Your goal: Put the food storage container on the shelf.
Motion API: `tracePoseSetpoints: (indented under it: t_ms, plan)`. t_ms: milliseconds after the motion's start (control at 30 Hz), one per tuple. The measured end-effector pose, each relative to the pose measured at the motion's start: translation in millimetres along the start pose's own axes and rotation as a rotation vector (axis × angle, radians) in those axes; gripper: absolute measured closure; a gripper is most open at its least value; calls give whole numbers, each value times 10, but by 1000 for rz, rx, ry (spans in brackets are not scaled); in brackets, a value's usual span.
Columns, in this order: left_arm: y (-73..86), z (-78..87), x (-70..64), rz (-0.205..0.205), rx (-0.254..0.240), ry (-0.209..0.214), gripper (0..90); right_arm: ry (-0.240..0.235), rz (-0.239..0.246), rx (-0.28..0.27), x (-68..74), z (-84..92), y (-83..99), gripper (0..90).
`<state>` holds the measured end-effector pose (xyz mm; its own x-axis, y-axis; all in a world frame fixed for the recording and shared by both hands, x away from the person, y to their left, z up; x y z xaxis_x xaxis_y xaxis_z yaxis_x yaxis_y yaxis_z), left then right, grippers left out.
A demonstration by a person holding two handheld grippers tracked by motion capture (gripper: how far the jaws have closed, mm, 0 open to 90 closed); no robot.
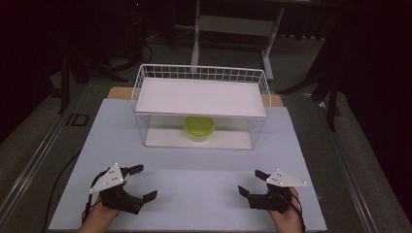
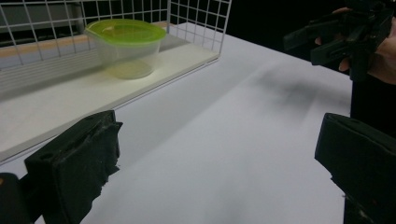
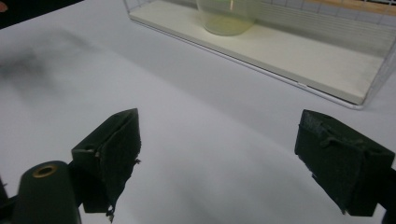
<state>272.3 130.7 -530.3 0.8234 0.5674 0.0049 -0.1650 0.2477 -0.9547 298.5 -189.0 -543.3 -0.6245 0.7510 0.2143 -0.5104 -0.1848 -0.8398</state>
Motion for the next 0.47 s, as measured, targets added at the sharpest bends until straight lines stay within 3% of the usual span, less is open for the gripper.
tracePoseSetpoints:
  t_ms: [467]
  plan:
    - [26,3,50,-2,-4,-19,8,-13,-17,17,-58,-75,63,145]
Point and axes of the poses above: each handheld gripper's, and its own axes: z roughly backward along the jaws, y roughly out of its underside, x roughly to its left, the point moved 10 cm from there along -z, roughly forward along the jaws, and after that the axes turned 8 degrees about -z, right-handed, at the moved point
